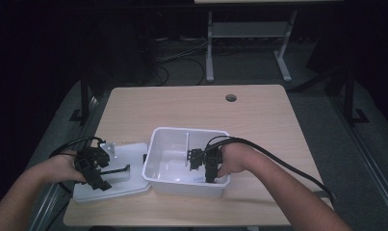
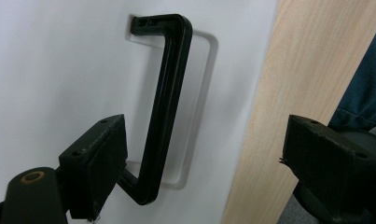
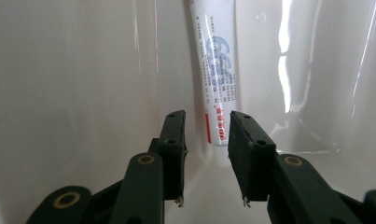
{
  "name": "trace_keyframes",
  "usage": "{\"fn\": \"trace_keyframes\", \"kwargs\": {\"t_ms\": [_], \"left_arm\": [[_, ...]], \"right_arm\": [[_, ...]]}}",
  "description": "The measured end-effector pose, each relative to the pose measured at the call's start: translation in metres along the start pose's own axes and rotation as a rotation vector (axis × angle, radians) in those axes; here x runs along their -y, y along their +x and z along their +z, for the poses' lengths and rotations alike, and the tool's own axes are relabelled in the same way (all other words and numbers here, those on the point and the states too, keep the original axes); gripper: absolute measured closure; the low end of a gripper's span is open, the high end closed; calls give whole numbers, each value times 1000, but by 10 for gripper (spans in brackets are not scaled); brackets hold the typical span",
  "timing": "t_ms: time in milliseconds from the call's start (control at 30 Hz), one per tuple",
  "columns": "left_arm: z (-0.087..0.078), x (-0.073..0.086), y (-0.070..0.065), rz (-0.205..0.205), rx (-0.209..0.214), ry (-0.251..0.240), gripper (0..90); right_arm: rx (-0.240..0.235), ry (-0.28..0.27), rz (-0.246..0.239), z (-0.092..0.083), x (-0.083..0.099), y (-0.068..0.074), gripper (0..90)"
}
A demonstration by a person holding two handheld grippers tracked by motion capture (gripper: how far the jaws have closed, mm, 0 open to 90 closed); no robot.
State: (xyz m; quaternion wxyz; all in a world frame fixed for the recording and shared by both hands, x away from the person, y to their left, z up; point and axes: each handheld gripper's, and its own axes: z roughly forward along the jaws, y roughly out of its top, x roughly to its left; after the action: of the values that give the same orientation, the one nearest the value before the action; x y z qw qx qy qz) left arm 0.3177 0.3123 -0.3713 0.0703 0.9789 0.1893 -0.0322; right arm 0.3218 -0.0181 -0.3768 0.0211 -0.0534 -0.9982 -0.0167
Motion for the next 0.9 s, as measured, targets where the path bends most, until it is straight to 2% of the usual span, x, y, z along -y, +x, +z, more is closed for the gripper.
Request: {"fn": "trace_keyframes", "kwargs": {"t_ms": [200, 500, 567, 700, 900], "left_arm": [[0, 0, -1, 1, -7, 2, 136], [0, -5, -3, 23, -13, 36, 145], [0, -6, -3, 25, -12, 45, 144], [0, -7, -3, 29, -7, 68, 144], [2, -11, -2, 45, -14, 95, 144]], "right_arm": [[6, -12, 1, -2, 1, -1, 630], [19, -48, 35, -14, 5, -5, 525], [32, -52, 42, -18, 7, -5, 474], [47, -93, 63, -30, 13, -4, 423], [62, -139, 83, -45, 23, -6, 393]]}}
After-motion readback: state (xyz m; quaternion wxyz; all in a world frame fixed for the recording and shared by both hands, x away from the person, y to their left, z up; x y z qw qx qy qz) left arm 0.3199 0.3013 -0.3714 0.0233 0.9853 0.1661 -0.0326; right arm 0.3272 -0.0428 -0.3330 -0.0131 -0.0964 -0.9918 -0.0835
